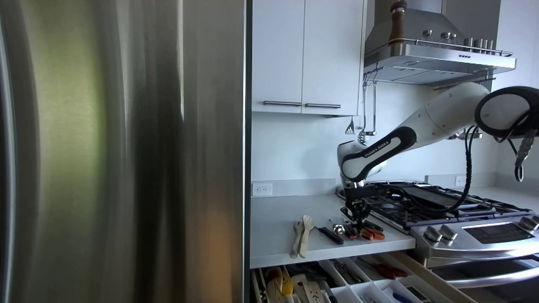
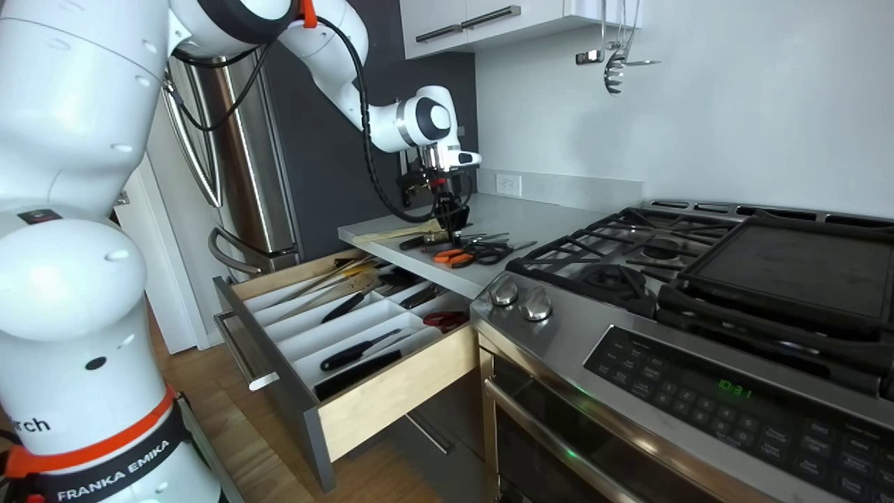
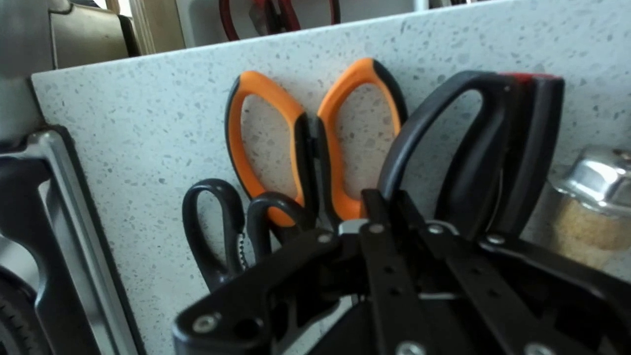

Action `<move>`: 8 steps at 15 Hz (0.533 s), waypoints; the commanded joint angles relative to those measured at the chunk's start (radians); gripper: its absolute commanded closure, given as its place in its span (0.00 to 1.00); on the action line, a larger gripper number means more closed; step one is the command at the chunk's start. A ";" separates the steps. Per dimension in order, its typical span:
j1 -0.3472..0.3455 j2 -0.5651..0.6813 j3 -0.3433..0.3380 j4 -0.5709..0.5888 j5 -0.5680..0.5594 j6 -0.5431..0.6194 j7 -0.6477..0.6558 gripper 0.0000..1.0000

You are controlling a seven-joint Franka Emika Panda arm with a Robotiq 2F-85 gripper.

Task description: Remove the scissors from the open drawer and put it on the counter

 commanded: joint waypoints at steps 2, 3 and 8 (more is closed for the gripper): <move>0.012 0.026 -0.012 0.040 -0.012 -0.030 0.001 0.60; 0.012 0.026 -0.013 0.042 -0.012 -0.030 0.000 0.52; 0.002 -0.081 -0.022 -0.040 -0.028 -0.057 -0.037 0.15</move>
